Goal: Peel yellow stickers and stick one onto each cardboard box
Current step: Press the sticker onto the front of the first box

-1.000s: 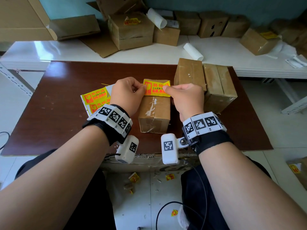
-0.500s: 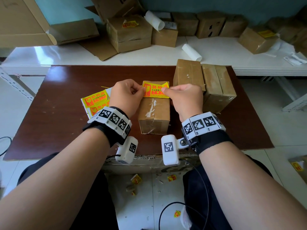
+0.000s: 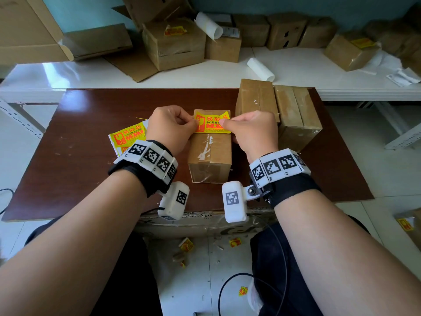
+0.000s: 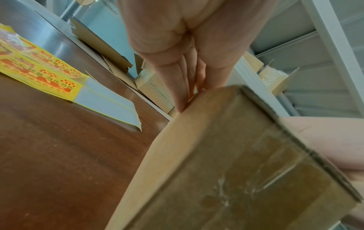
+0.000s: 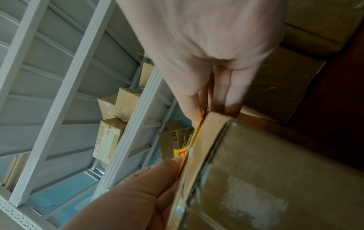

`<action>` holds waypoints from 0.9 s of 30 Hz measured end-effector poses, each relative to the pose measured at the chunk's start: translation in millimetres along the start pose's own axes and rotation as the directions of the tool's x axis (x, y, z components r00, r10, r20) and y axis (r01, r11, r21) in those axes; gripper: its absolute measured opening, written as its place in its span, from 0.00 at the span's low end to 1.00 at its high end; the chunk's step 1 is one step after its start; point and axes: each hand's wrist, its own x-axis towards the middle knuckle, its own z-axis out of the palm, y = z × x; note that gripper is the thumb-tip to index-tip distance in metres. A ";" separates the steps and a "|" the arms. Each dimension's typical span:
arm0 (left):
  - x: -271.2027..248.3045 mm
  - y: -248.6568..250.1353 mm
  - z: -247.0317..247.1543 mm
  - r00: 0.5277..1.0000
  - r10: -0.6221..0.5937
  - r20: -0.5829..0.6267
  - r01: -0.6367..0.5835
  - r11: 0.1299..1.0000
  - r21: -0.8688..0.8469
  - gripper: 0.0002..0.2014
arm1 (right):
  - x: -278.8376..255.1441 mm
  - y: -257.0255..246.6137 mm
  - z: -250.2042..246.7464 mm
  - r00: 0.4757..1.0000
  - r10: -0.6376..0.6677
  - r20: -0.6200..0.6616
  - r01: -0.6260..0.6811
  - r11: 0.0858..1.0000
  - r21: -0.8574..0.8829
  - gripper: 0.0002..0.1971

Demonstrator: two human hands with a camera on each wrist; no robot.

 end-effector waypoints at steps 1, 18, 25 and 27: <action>0.2 0.3 -0.3 1.000 -0.006 0.002 0.006 1.000 -0.004 0.09 | -0.1 -0.2 -0.1 1.000 0.002 0.000 -0.002 1.000 -0.005 0.10; -3.6 -6.0 2.5 0.988 -0.153 -0.010 0.139 0.922 -0.362 0.17 | -6.1 0.3 0.3 1.000 -0.003 0.006 0.002 0.988 0.155 0.32; -2.5 -0.3 -1.4 0.987 -0.157 -0.035 0.101 0.772 -0.628 0.17 | -8.1 -7.0 2.6 0.995 -0.104 0.012 0.094 0.937 0.335 0.32; -4.2 1.7 -2.4 0.990 -0.120 -0.071 0.047 0.767 -0.640 0.17 | -8.6 -9.7 3.3 0.991 -0.132 0.012 0.119 0.927 0.356 0.29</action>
